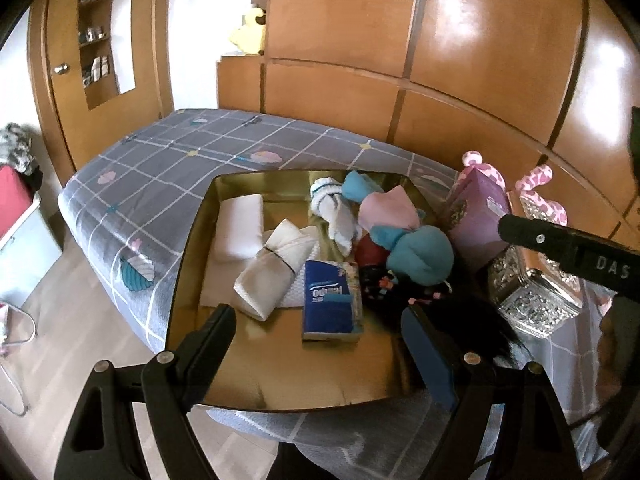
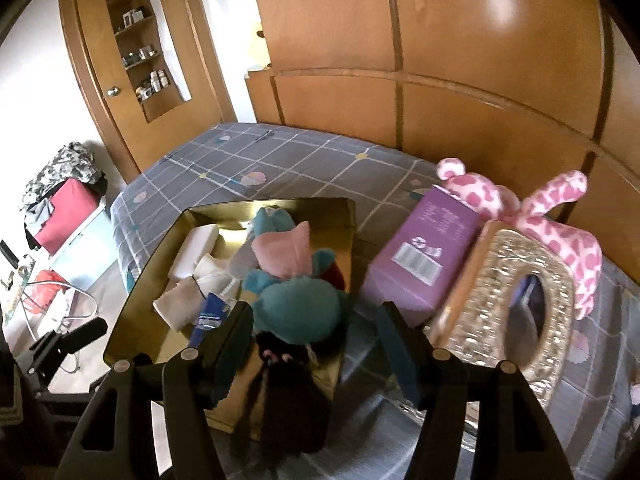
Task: Organize soft objects
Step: 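Open the right gripper to drop the plush toy into the tray, then move both grippers back toward the pink towel roll and satin scrunchie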
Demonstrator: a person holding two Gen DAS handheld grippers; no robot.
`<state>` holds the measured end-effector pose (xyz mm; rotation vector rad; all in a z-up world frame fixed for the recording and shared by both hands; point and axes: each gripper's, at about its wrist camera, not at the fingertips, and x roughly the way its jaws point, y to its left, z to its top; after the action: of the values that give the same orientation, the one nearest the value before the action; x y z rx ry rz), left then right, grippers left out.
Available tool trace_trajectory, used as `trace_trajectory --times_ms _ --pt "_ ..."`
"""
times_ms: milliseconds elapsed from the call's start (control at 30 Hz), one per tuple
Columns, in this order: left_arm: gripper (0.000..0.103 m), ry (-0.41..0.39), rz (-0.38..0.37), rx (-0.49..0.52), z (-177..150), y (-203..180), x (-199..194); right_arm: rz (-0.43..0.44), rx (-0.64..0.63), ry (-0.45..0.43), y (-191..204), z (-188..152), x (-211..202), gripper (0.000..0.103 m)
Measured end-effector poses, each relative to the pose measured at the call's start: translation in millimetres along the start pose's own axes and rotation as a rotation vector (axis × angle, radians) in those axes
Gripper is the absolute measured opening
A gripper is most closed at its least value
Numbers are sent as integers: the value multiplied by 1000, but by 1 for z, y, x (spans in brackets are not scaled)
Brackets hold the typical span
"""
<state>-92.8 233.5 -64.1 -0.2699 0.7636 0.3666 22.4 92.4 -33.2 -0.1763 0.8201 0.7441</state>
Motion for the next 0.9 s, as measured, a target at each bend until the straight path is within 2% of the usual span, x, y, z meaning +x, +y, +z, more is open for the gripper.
trace_trajectory --times_ms 200,367,567,900 --pt "85 -11 -7 43 0 -12 -4 -18 44 -61 -27 -8 -23 65" --pt "85 -19 -21 74 1 -23 -7 -68 93 -93 -59 -16 -43 65" --pt "85 -15 -38 117 -2 -37 -9 -150 184 -106 -109 -31 -64 65" --pt "85 -17 -67 191 -7 -61 -11 -278 381 -99 -200 -75 -101 65"
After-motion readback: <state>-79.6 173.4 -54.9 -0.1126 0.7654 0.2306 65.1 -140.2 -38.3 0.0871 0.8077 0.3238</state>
